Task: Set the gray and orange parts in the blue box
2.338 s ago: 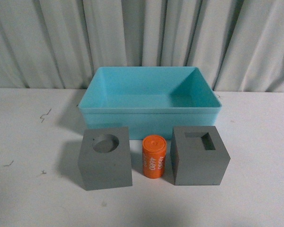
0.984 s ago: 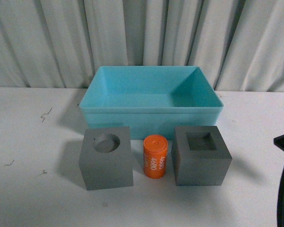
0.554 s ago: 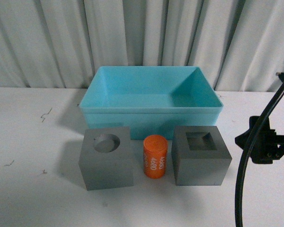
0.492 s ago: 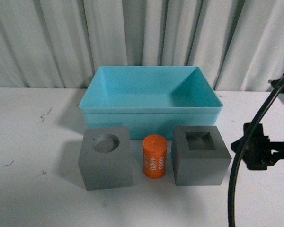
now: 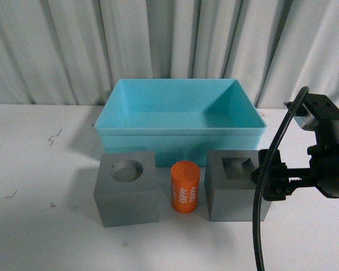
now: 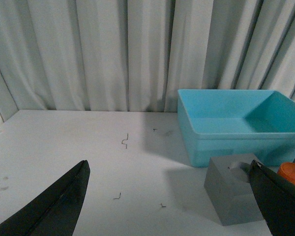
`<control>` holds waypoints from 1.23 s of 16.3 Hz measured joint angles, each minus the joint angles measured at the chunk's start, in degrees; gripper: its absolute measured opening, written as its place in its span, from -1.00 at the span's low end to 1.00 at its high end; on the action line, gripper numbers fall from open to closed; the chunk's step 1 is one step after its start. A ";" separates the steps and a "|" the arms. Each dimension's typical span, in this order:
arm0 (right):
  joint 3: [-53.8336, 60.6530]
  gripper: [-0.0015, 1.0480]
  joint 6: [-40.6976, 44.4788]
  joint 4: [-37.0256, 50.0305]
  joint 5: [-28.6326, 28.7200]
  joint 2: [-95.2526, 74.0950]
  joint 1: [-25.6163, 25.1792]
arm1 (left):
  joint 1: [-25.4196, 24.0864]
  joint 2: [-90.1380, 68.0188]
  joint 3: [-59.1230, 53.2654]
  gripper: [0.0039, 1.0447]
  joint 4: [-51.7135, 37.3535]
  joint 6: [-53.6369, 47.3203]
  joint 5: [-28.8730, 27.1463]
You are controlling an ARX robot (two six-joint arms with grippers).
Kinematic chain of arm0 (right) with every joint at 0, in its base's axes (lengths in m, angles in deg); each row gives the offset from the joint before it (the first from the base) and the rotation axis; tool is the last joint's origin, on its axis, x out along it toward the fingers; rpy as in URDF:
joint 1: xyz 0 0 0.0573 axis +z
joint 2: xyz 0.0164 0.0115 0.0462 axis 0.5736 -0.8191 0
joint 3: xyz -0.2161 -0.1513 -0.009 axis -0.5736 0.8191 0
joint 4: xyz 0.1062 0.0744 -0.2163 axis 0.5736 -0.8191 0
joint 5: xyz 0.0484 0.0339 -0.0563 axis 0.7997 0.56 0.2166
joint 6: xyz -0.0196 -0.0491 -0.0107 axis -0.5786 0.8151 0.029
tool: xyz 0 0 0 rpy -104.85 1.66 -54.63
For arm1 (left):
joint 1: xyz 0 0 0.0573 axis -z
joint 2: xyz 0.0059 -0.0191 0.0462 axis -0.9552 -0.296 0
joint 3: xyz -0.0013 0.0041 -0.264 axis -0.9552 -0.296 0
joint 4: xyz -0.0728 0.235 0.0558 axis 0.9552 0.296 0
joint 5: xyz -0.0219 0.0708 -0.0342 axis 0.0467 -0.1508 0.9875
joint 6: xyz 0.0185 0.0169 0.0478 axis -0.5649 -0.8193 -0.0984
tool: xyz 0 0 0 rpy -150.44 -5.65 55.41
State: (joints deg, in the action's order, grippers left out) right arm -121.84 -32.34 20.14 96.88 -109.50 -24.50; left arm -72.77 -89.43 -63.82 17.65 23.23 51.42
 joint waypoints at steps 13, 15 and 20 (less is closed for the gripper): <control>-5.75 -0.39 -0.79 -2.27 -1.05 -4.74 0.79 | 0.00 0.00 0.00 0.88 0.00 0.00 0.00; -3.19 -0.63 -0.55 -1.81 -1.95 -2.38 0.48 | 0.00 0.00 0.00 0.88 0.00 0.00 -0.02; 8.46 -0.64 1.53 -7.13 -3.19 21.51 -5.03 | 0.00 0.00 0.00 0.88 0.00 0.00 0.00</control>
State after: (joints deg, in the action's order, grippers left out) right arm -113.38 -30.81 13.01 93.69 -87.99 -29.53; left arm -72.77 -89.43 -63.82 17.65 23.23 51.42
